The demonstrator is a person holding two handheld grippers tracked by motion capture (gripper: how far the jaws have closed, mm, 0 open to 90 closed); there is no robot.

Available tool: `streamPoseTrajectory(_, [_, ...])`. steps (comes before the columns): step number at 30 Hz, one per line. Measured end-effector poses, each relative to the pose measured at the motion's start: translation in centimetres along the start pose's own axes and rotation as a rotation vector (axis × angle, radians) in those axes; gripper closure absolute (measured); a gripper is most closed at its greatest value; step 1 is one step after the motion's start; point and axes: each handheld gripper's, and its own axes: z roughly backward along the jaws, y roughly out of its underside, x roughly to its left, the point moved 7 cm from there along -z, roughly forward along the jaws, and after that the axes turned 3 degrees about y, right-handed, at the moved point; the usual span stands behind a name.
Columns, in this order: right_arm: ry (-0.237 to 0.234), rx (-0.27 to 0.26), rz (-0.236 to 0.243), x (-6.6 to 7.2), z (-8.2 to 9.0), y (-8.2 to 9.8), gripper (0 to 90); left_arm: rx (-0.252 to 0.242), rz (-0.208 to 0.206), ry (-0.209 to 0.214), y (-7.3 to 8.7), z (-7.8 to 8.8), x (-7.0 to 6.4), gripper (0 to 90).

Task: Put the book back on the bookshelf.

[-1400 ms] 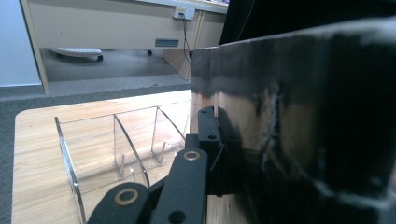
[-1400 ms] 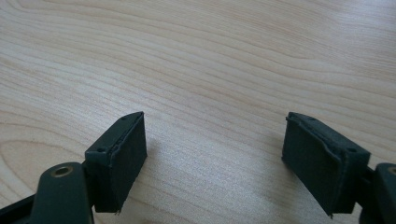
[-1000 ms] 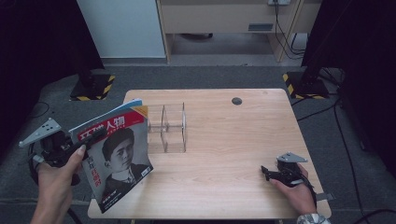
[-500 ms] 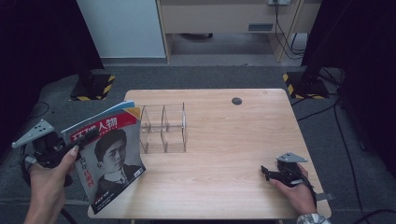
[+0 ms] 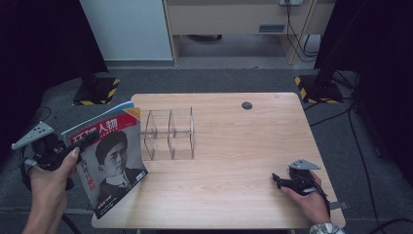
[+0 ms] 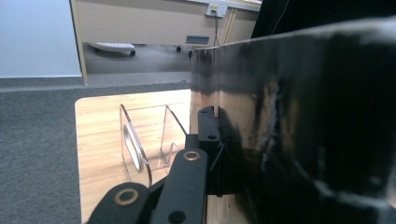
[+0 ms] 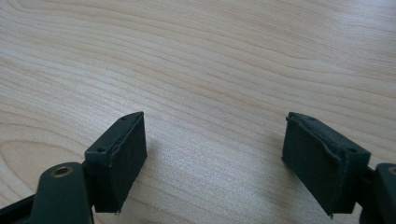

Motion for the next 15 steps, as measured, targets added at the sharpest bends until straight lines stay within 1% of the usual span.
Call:
streamPoseTrajectory(6, [0.000, 0.001, -0.002, 0.01, 0.00, 0.00, 21.8, -0.003, -0.009, -0.006, -0.58, -0.40, 0.02, 86.4])
streamPoseTrajectory(15, [-0.001, 0.001, -0.001, 0.01, 0.00, 0.00, 21.7, 0.001, -0.010, -0.019, -0.87, -0.73, 0.35, 86.4])
